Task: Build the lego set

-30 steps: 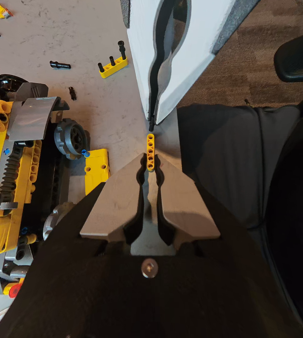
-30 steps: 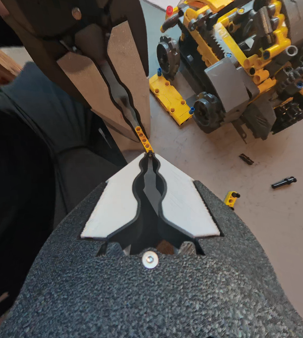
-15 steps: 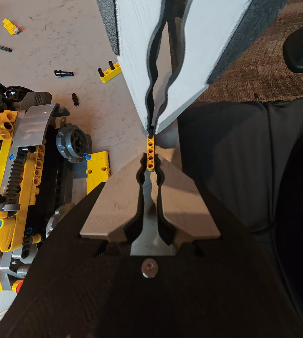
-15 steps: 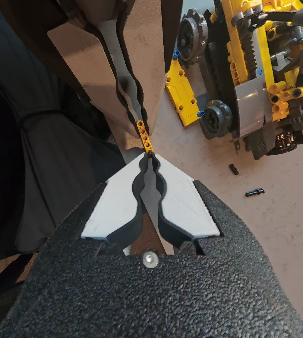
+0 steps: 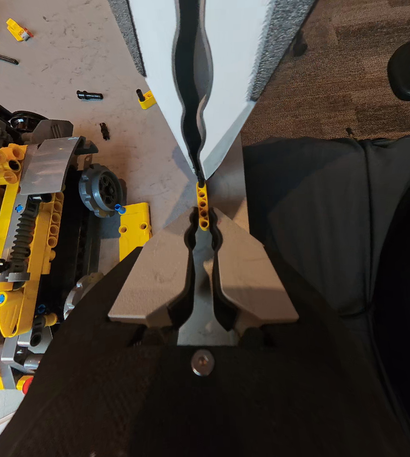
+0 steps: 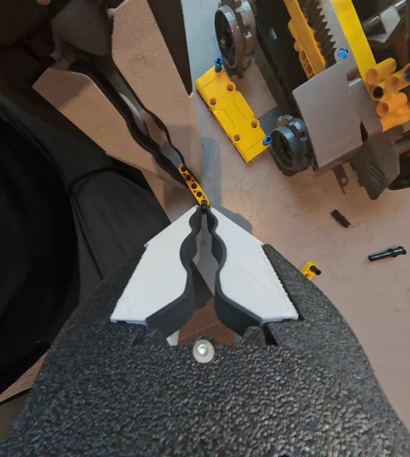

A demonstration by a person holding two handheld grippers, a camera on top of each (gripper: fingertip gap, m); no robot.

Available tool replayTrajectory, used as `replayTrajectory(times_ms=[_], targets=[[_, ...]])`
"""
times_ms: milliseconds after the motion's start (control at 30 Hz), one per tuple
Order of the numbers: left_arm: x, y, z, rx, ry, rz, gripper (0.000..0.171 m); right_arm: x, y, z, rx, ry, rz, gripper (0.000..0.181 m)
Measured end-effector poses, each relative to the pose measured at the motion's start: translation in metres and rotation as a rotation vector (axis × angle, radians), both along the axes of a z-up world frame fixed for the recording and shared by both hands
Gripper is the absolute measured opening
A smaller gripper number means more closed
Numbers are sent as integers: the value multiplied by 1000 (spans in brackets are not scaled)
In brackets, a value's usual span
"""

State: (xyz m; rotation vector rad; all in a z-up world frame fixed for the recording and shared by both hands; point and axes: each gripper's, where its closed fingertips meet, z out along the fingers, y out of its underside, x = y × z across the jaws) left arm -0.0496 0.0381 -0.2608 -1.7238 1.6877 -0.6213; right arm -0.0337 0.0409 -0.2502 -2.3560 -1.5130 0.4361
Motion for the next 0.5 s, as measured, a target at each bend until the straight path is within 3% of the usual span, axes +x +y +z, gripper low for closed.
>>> replayTrajectory(times_ms=[167,500], targets=[[0,0,0,4,0,2,5,-5,2,2,-15,-22,15,4],[0,1,0,-12,-3,5,5,-2,2,1,-132,81,-103,3]])
